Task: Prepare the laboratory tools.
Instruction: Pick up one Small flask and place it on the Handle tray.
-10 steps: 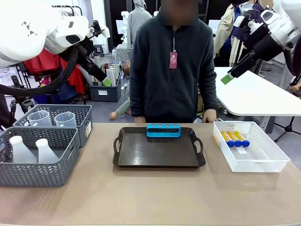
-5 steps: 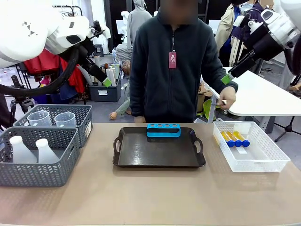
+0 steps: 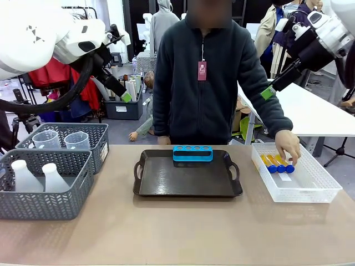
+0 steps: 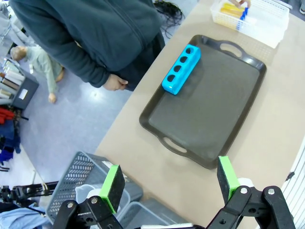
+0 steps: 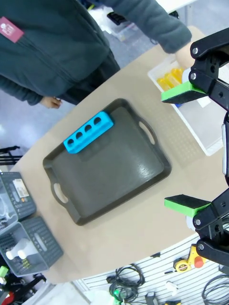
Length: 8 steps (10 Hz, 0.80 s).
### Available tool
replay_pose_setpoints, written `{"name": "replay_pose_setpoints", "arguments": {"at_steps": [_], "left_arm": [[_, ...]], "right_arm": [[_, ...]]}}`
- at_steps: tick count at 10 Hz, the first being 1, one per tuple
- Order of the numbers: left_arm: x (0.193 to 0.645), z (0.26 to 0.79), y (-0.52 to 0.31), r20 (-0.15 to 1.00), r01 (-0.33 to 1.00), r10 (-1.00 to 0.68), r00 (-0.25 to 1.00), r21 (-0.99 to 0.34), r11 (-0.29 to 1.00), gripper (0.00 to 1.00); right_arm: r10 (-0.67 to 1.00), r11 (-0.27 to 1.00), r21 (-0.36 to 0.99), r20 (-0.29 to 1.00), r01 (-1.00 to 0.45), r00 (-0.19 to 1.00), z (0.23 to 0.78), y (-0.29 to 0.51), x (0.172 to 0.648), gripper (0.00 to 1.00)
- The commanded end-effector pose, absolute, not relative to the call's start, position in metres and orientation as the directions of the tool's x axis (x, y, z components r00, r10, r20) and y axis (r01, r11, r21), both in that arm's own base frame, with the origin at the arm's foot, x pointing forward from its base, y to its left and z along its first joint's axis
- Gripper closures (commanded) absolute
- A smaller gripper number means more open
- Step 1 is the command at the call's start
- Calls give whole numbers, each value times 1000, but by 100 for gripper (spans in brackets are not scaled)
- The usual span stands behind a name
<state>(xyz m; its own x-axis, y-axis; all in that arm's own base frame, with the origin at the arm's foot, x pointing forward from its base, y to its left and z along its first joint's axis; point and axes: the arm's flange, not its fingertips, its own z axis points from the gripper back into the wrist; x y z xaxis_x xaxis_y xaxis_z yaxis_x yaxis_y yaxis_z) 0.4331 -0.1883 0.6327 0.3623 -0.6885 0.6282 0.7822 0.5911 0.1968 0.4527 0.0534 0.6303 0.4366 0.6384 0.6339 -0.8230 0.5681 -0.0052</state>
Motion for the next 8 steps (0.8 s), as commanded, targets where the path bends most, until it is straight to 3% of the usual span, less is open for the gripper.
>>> {"name": "replay_pose_setpoints", "arguments": {"at_steps": [1, 2, 8], "left_arm": [[434, 634, -187, 632, 779, -685, 361, 200, 595, 0], [433, 633, -188, 628, 782, -689, 362, 197, 591, 0], [402, 631, -140, 361, 582, -636, 682, 257, 771, 0]], "right_arm": [[634, 562, 3, 640, -827, 434, 630, 53, 453, 0], [634, 562, 3, 640, -827, 434, 630, 53, 453, 0], [634, 562, 3, 640, -827, 434, 630, 53, 453, 0]]}}
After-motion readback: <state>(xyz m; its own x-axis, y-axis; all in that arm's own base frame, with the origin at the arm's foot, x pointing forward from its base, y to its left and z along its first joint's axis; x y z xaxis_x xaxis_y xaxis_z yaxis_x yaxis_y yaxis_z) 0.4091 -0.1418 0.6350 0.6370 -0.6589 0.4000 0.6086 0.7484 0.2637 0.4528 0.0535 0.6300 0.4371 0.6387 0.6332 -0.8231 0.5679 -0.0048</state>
